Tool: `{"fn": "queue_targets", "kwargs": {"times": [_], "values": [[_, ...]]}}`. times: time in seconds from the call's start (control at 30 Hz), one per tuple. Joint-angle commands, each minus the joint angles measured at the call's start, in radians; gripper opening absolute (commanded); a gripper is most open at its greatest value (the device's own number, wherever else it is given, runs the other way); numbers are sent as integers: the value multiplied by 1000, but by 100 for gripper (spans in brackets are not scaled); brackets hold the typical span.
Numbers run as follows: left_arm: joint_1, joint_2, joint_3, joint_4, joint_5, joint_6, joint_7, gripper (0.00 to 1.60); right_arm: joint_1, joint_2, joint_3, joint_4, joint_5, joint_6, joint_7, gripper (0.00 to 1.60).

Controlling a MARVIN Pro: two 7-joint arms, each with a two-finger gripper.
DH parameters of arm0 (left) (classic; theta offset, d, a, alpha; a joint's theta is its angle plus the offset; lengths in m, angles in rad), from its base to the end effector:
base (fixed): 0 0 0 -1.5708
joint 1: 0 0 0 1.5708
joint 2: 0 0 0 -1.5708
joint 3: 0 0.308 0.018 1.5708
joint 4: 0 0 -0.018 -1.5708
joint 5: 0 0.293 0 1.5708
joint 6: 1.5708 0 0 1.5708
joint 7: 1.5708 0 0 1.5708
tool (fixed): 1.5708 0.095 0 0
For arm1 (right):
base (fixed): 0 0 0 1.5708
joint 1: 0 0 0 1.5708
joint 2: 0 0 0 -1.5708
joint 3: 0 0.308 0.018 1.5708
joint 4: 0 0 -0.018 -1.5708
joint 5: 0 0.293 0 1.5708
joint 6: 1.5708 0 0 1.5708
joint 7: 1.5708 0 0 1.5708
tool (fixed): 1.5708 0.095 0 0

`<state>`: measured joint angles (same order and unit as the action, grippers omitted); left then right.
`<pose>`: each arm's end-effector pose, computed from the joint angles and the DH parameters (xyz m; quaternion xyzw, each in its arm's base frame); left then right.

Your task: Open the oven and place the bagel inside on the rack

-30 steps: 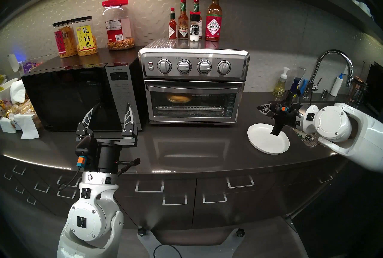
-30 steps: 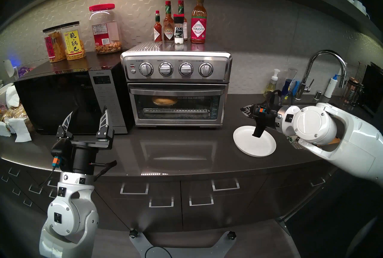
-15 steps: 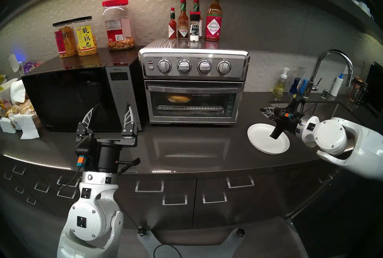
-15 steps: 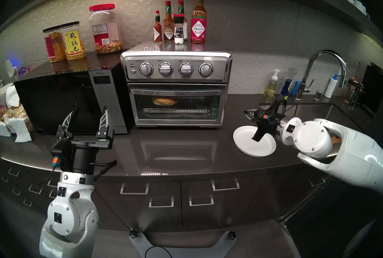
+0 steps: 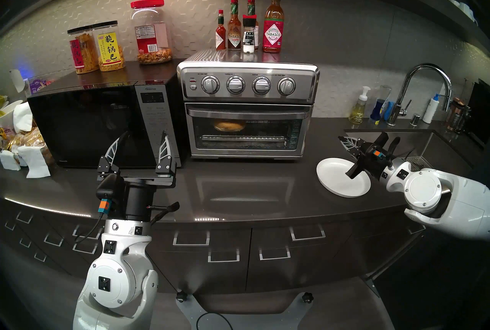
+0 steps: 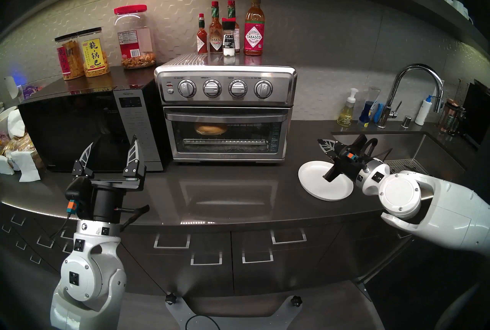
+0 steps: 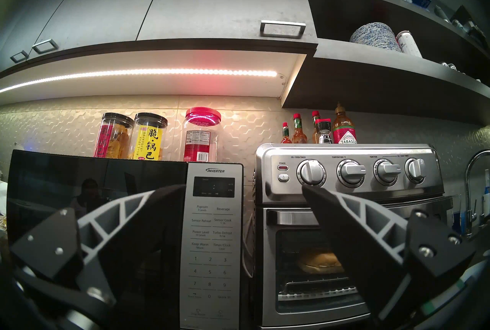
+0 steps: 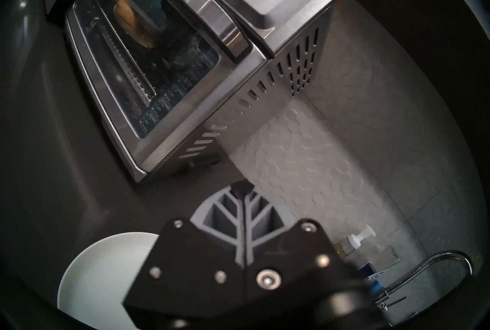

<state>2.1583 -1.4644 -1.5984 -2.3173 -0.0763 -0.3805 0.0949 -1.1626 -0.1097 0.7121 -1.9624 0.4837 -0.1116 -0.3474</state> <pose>0.2186 0.0234 -0.1878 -0.4932 -0.0170 -0.8697 0.0095 0.3641 -0.1545 -0.1527 0.6009 0.3984 0.6739 0.1616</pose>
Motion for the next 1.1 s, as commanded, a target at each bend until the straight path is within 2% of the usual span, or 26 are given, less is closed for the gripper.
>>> {"fn": "queue_targets", "kwargs": {"times": [0.0,0.17,0.23,0.47,0.5,0.53,0.6,0.7,0.83,0.87,1.07], "values": [[3,0,1,-21,1,-5,-1,160,-61,5,-12,-31,-12,-119,-106,0],[3,0,1,-21,1,-5,-1,160,-108,5,-38,-40,-51,-216,-182,0],[3,0,1,-21,1,-5,-1,160,-116,5,-42,-40,-62,-231,-201,0],[3,0,1,-22,1,-5,-1,160,-156,6,-53,-26,-157,-337,-334,0],[3,0,1,-22,1,-5,-1,160,-156,6,-53,-26,-157,-337,-334,0],[4,0,1,-22,1,-5,-1,160,-168,6,-52,-22,-183,-360,-375,0],[4,0,1,-22,1,-5,-1,160,-173,6,-49,-19,-194,-371,-372,0],[6,0,1,-24,1,-5,-1,160,-204,6,-52,-17,-267,-408,-451,0],[8,0,1,-27,1,-5,-1,160,-231,6,-54,-17,-333,-409,-489,0],[9,0,1,-27,1,-5,-1,160,-238,6,-52,-15,-350,-414,-503,74],[12,1,1,-30,1,-5,-1,160,-285,6,-37,-7,-456,-425,-615,74]]}}
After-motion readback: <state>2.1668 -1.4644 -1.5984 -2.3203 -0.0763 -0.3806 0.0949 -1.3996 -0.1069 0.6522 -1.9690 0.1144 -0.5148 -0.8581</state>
